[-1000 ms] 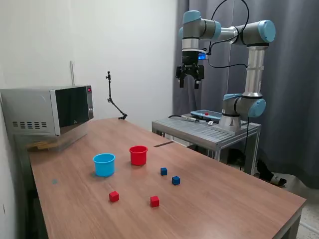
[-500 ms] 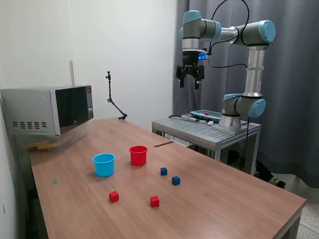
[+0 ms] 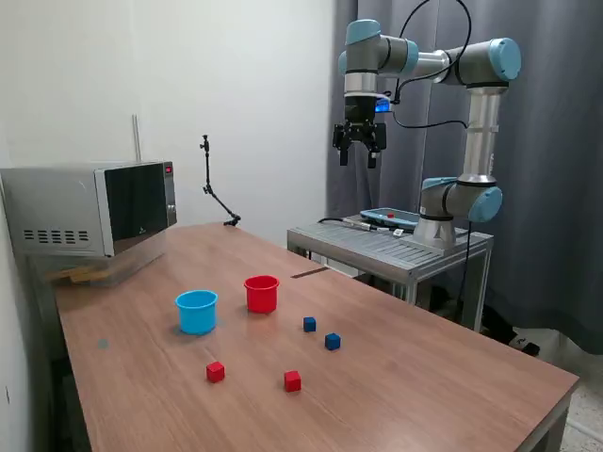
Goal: Place red objects in the red bin, and blue objects in the blue bin.
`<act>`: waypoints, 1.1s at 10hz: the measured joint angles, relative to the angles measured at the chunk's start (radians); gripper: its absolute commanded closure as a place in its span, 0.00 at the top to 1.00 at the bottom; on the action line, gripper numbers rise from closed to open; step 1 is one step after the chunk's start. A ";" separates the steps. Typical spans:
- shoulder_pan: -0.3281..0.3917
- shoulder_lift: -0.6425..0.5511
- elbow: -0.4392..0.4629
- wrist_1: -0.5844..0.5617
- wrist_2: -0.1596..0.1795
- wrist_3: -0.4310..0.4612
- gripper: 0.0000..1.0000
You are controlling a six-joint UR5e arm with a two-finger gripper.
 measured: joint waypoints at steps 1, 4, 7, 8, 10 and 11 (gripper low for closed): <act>0.000 0.000 0.000 0.000 0.000 0.000 1.00; 0.000 0.001 -0.001 0.000 0.000 0.000 1.00; -0.002 0.002 -0.004 0.000 0.001 0.003 1.00; -0.005 0.004 -0.009 0.000 0.001 0.005 1.00; -0.009 0.010 -0.019 -0.002 0.001 0.006 1.00; -0.011 0.012 -0.021 -0.002 0.001 0.006 1.00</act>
